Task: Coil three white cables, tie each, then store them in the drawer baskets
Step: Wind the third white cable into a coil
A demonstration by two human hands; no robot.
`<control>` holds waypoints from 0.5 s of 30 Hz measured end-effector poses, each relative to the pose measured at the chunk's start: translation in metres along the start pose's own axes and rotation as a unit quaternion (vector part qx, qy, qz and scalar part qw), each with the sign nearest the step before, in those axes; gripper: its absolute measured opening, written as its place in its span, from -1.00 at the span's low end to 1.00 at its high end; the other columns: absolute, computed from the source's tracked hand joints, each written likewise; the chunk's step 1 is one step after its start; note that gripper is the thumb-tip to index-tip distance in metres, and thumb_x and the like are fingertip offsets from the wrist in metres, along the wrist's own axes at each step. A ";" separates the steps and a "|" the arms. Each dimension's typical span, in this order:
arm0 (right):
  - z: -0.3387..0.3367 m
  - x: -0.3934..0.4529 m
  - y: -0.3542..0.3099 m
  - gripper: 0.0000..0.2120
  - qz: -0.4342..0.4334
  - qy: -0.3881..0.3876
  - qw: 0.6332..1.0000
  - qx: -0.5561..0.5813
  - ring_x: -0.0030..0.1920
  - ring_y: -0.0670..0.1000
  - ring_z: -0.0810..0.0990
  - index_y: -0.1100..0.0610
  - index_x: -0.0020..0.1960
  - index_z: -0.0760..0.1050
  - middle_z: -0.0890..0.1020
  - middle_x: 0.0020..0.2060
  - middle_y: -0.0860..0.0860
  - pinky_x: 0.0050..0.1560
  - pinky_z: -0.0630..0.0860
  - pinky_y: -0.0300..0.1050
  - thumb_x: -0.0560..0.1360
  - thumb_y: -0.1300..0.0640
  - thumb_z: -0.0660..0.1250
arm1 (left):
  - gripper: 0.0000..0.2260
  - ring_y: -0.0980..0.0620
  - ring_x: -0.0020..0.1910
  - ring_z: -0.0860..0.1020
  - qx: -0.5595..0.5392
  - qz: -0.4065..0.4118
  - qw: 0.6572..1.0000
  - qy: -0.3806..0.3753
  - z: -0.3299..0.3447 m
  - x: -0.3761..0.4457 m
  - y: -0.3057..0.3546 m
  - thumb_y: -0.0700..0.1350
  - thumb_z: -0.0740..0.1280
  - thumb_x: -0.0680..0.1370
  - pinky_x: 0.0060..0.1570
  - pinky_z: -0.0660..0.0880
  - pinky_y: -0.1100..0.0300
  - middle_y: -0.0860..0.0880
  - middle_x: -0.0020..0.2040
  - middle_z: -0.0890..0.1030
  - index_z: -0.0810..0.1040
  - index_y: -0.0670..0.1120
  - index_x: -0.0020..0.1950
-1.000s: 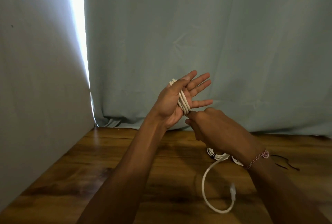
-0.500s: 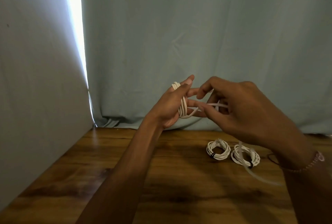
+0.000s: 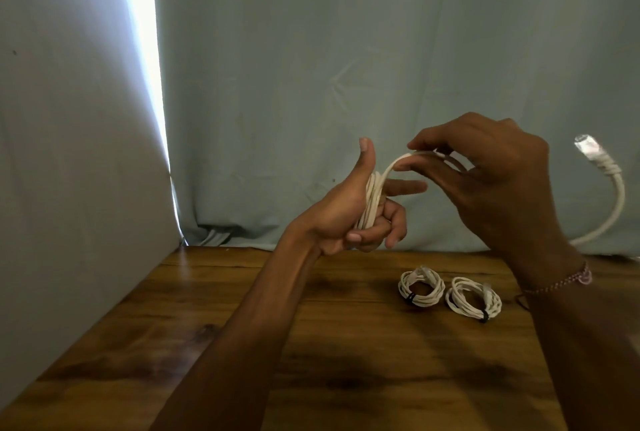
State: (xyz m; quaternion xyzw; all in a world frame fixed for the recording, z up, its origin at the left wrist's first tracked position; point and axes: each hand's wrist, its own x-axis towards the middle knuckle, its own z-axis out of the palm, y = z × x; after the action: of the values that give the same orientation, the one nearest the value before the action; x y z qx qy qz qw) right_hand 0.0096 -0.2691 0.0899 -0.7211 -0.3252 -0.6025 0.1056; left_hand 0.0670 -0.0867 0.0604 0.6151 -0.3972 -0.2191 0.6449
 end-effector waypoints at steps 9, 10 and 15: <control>0.014 -0.010 0.024 -0.77 -0.070 -0.029 0.995 -0.059 -0.11 0.18 0.65 0.14 0.09 0.70 0.73 -0.08 0.11 -0.10 0.45 0.08 0.59 0.05 0.34 | -0.02 0.19 -0.68 0.16 -0.044 -0.015 0.989 -0.139 -0.002 0.001 -0.004 0.49 -0.20 0.49 -0.66 0.07 0.29 -0.12 -0.47 0.49 0.48 -0.32 0.32; 0.019 -0.011 0.025 -0.79 -0.069 -0.032 0.995 -0.059 -0.10 0.18 0.66 0.14 0.10 0.69 0.73 -0.08 0.10 -0.09 0.48 0.09 0.59 0.08 0.34 | -0.03 0.18 -0.68 0.14 -0.045 -0.017 0.989 -0.142 -0.001 0.000 -0.004 0.48 -0.20 0.50 -0.66 0.07 0.29 -0.11 -0.48 0.49 0.49 -0.33 0.28; 0.035 -0.019 0.030 -0.74 -0.034 -0.051 0.998 -0.003 -0.17 0.15 0.68 0.15 0.20 0.64 0.72 -0.10 0.12 -0.19 0.59 0.10 0.61 0.11 0.27 | -0.13 0.18 -0.68 0.11 -0.067 0.009 0.984 -0.165 0.000 -0.001 0.000 0.46 -0.09 0.50 -0.67 0.13 0.36 -0.06 -0.50 0.48 0.51 -0.32 0.12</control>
State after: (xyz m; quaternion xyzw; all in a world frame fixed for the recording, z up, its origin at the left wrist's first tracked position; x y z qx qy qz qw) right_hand 0.0546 -0.2797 0.0705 -0.7395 -0.3527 -0.5695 0.0659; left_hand 0.0662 -0.0860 0.0603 0.5218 -0.4884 -0.3379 0.6124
